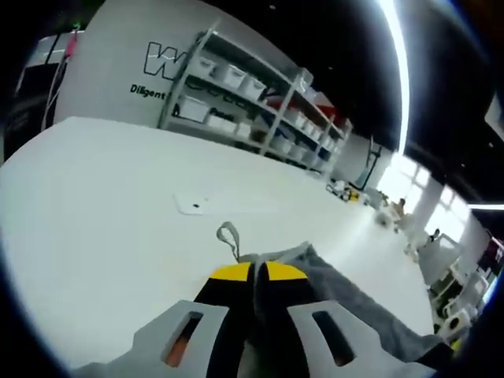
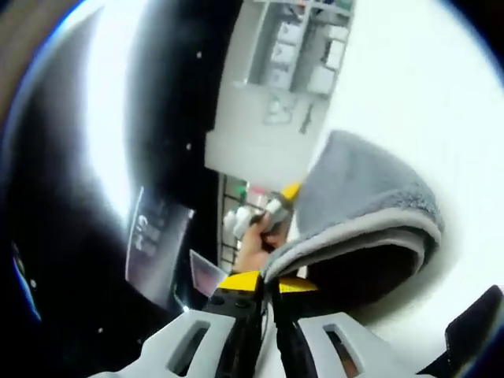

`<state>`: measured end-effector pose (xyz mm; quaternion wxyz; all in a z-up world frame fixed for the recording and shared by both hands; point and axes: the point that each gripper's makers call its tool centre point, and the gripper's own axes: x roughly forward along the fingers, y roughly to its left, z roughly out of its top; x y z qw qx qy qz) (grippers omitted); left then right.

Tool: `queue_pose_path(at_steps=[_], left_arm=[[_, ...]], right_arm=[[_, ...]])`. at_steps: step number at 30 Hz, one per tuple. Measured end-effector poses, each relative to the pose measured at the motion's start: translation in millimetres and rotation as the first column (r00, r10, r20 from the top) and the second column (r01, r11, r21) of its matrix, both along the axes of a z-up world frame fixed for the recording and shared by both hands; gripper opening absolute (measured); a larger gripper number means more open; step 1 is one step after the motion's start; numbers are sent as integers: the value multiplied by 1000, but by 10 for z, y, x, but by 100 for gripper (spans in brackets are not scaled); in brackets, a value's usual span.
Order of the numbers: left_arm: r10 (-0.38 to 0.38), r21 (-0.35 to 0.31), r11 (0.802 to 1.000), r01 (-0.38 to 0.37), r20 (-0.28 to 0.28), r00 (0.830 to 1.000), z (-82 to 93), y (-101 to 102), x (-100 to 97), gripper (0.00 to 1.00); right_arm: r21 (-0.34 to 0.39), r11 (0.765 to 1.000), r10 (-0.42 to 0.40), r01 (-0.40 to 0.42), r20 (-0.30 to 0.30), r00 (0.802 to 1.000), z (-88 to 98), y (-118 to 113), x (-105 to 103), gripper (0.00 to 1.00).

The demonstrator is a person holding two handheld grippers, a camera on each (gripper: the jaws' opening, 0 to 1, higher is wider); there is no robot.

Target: Open the folded towel by lifting each exposed corner and separating the folded layers until the towel lies flat within the target outline without major curled edges

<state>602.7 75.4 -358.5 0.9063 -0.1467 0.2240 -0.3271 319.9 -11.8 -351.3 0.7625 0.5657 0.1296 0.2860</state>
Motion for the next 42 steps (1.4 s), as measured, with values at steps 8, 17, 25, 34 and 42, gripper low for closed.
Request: queue_pose_path(at_steps=[8, 17, 25, 34, 42], left_arm=[[-14, 20, 1000, 14, 7, 1000, 104, -77, -2, 3], [-16, 43, 999, 16, 13, 1000, 167, -117, 4, 3], [1, 55, 998, -1, -6, 1000, 0, -45, 21, 3], [5, 53, 999, -4, -9, 1000, -28, -33, 33, 3], [4, 68, 998, -4, -7, 1000, -53, -50, 28, 3]], right_arm=[[14, 1000, -3, 3, 17, 1000, 86, -91, 18, 1], [-11, 1000, 10, -10, 30, 999, 79, -104, -10, 1], [-362, 931, 91, -45, 111, 990, -170, 53, -77, 1], [-486, 872, 143, -55, 145, 979, -231, 117, -155, 13], [-636, 769, 228, -68, 172, 958, -336, 36, -344, 22]])
